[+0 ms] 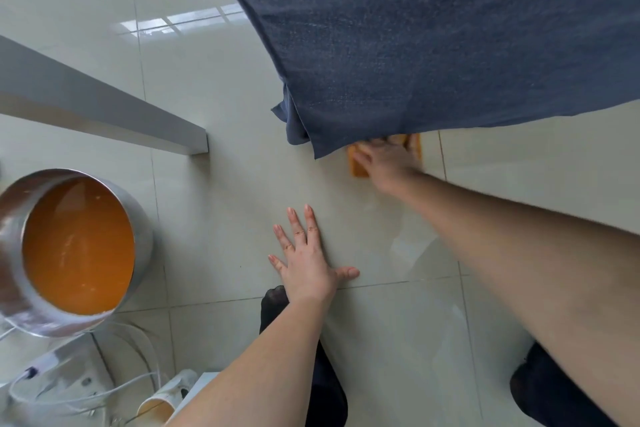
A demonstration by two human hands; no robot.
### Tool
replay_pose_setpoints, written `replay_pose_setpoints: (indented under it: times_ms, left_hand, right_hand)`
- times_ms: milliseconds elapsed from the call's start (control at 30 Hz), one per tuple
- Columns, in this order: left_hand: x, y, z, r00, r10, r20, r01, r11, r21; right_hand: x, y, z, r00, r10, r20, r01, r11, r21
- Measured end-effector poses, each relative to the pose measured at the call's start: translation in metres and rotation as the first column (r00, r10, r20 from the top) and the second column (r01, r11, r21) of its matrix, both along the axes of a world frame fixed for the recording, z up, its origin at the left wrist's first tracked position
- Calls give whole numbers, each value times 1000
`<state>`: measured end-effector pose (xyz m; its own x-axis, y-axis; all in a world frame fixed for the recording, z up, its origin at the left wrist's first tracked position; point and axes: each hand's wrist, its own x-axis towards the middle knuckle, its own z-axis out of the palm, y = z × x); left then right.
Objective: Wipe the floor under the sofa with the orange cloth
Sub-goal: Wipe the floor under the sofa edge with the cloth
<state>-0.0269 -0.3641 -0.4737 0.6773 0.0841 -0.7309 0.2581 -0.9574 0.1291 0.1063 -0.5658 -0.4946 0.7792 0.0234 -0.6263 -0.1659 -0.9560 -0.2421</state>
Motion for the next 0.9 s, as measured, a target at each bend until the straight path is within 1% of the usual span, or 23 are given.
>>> replay_pose_setpoints:
  times_ms: [67, 167, 233, 267, 367, 433, 467, 533, 600, 633, 667, 700, 767, 833, 900]
  left_hand:
    - [0, 0, 1, 1000, -2, -4, 2, 1000, -2]
    - [1, -1, 1, 1000, -5, -6, 5, 1000, 7]
    - [1, -1, 0, 1000, -5, -6, 5, 1000, 9]
    - [1, 0, -1, 1000, -6, -6, 6, 1000, 9]
    - [0, -1, -2, 1000, -6, 1, 6, 1000, 10]
    - [-1, -1, -2, 1000, -7, 8, 7, 1000, 16]
    - [-1, -1, -2, 1000, -7, 9, 7, 1000, 17]
    - [-1, 0, -2, 1000, -5, 10, 5, 1000, 16]
    - [0, -1, -2, 1000, -5, 12, 5, 1000, 14]
    - [0, -1, -1, 1000, -3, 11, 3, 1000, 11]
    - [0, -1, -2, 1000, 0, 10, 0, 1000, 7]
    - [1, 0, -1, 1000, 5, 12, -5, 1000, -1]
    - [0, 3, 0, 999, 17, 28, -16, 1000, -26]
    - [-2, 10, 0, 999, 19, 37, -16, 998, -67]
    - [-5, 18, 0, 999, -11, 31, 14, 996, -93]
  right_hand:
    - [-24, 23, -2, 989, 143, 36, -144, 989, 25]
    - [-88, 17, -2, 934, 350, 69, -354, 933, 57]
    - [-130, -10, -1, 900, 433, 43, -435, 899, 56]
    - [-144, -30, 0, 896, 444, 20, -445, 894, 49]
    - [-149, -89, 5, 920, 392, 11, -392, 920, -1]
    - [-127, -113, 7, 940, 342, 4, -342, 938, -54]
    - [-111, -117, 6, 957, 288, -5, -288, 955, -69]
    - [-72, -105, 2, 994, 106, 1, -105, 990, -89]
    - [-32, -70, -3, 996, -92, 1, 91, 989, -114]
    - [-15, -48, -4, 990, -144, -13, 141, 983, -119]
    - [-3, -25, -4, 989, -148, -26, 144, 983, -112]
    - [3, -2, -4, 994, -105, -34, 101, 990, -95]
    - [-2, 32, -5, 999, 52, -16, -53, 997, -48]
    - [-26, 44, -8, 982, 190, 15, -190, 982, -16]
    - [-69, 39, -7, 957, 288, 7, -288, 957, -13]
